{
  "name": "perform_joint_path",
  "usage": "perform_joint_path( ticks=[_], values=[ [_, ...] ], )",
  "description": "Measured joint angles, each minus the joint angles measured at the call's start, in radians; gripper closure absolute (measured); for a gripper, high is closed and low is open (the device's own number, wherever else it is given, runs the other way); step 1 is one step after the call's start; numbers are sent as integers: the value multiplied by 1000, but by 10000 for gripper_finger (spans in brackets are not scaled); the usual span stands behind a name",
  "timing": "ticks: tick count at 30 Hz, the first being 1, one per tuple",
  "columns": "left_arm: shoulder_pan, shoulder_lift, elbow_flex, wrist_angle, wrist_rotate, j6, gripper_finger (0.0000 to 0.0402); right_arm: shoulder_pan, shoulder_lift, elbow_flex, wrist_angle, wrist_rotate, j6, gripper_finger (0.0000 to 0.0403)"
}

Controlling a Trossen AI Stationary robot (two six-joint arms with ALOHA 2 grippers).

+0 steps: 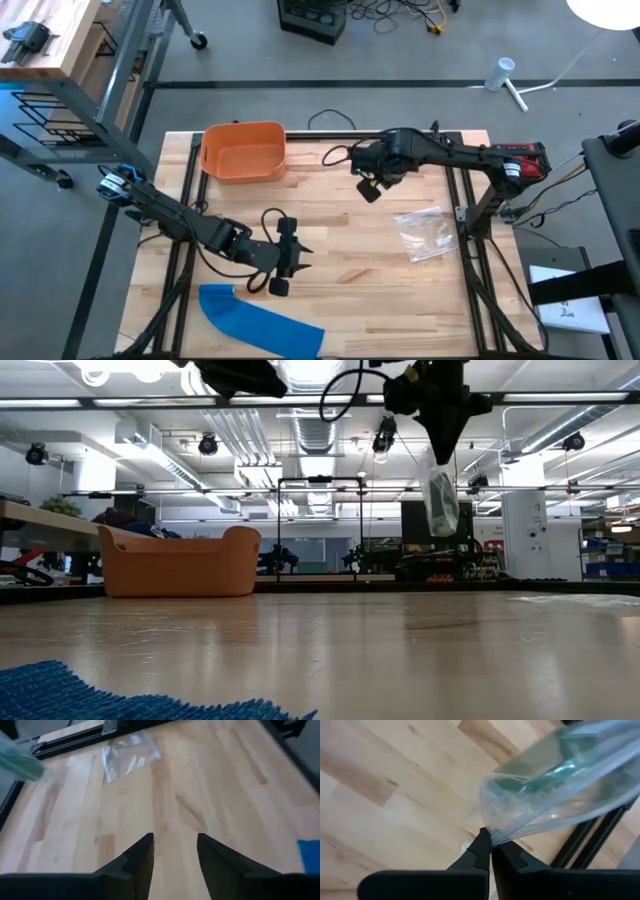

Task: Roll bandage
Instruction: Close the transparent zip bag

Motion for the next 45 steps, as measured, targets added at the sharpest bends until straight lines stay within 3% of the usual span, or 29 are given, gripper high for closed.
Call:
perform_joint_path(
  ticks=[6,12,14,16,18,23,27,30,36,41,45],
  values=[
    [0,-3,0,-53,-89,-2,269,60,0,-10,280,-238,-92,403],
    [1,-3,0,-58,-116,-2,282,231,0,-12,678,-690,-299,403],
    [1,-3,0,-58,-116,-2,285,295,-2,-12,721,-815,-393,403],
    [1,-3,0,-58,-115,-2,289,350,-8,-12,706,-848,-432,403],
    [1,-4,0,-58,-116,-2,291,384,-17,-12,655,-800,-435,403],
    [1,-3,0,-55,-117,-7,290,404,-20,-12,446,-521,-398,403],
    [1,-3,0,-54,-117,-11,283,369,-20,-12,308,-318,-350,403],
    [1,-3,0,-54,-117,-11,277,328,-18,-13,233,-222,-325,403],
    [1,-3,0,-53,-117,-12,268,205,-17,-38,185,-100,-270,403],
    [1,-3,0,-56,-117,-28,263,61,-5,-108,153,-104,-223,403],
    [1,-3,0,-59,-117,-29,258,-54,-4,-157,20,-96,-187,403]
  ],
)
